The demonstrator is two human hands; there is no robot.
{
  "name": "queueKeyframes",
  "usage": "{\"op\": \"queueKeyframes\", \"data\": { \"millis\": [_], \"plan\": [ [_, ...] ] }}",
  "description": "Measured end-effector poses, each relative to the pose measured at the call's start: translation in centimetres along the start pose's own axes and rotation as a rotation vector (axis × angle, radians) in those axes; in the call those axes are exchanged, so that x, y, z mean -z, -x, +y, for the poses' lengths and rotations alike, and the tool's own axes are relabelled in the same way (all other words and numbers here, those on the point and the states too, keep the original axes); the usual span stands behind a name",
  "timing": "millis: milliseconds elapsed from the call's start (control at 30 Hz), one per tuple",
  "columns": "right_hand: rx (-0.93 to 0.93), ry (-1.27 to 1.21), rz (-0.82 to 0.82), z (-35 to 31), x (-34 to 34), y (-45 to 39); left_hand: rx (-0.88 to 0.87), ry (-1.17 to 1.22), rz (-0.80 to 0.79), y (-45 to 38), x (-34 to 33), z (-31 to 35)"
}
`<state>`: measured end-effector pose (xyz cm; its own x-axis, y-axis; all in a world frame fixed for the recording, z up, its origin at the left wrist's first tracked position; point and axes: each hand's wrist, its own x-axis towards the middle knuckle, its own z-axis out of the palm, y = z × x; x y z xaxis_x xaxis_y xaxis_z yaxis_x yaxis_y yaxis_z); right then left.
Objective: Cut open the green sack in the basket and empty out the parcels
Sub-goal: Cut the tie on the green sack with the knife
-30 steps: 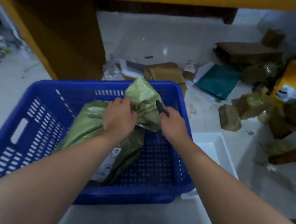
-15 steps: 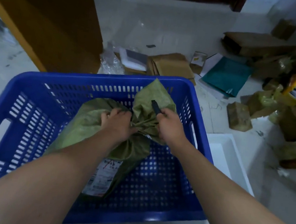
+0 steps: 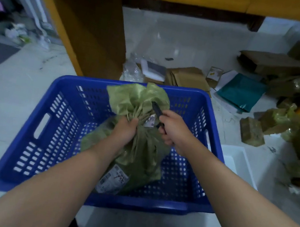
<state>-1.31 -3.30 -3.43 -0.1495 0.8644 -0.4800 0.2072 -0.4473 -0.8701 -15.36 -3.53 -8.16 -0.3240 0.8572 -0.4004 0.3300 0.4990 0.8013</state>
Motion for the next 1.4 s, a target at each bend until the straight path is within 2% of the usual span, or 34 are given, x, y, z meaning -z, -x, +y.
{"op": "queueKeyframes", "data": {
  "millis": [67, 133, 233, 300, 433, 567, 767, 967, 1200, 1400],
  "plan": [
    [-0.06, -0.06, -0.088, -0.1, -1.6, 1.2, 0.165, 0.31, -0.041, 1.6, 1.3, -0.9],
    [-0.092, -0.156, -0.164, 0.0, -3.2, 2.2, 0.246, 0.54, -0.113, 2.5, 2.6, -0.9],
    [-0.098, -0.294, -0.249, 0.6, -4.4, 2.9, 0.327, 0.694, -0.206, 2.8, 4.4, -0.8],
    [-0.088, -0.318, -0.247, 1.1, -4.6, 2.8, 0.369, 0.752, -0.286, 2.5, 5.0, -1.1],
    [-0.072, -0.257, -0.161, 1.4, -5.1, 1.9, 0.381, 0.769, -0.38, 1.1, 4.9, -0.6],
    [-0.117, -0.284, -0.092, 1.5, -5.0, 1.2, 0.373, 0.772, -0.294, -0.5, 5.2, -0.1],
    [-0.175, -0.443, -0.121, 1.0, -4.6, 0.7, 0.314, 0.728, -0.222, -1.8, 4.9, -0.6],
    [-0.221, -0.424, -0.145, 1.4, -4.8, 1.3, 0.225, 0.66, -0.186, -1.8, 4.1, -0.9],
    [-0.275, -0.372, -0.114, 1.6, -4.2, 1.0, 0.238, 0.794, -0.175, -2.1, 3.4, -0.2],
    [-0.302, -0.356, -0.13, 1.0, -4.0, 1.0, 0.239, 0.813, -0.158, -1.9, 2.8, 0.1]
  ]
}}
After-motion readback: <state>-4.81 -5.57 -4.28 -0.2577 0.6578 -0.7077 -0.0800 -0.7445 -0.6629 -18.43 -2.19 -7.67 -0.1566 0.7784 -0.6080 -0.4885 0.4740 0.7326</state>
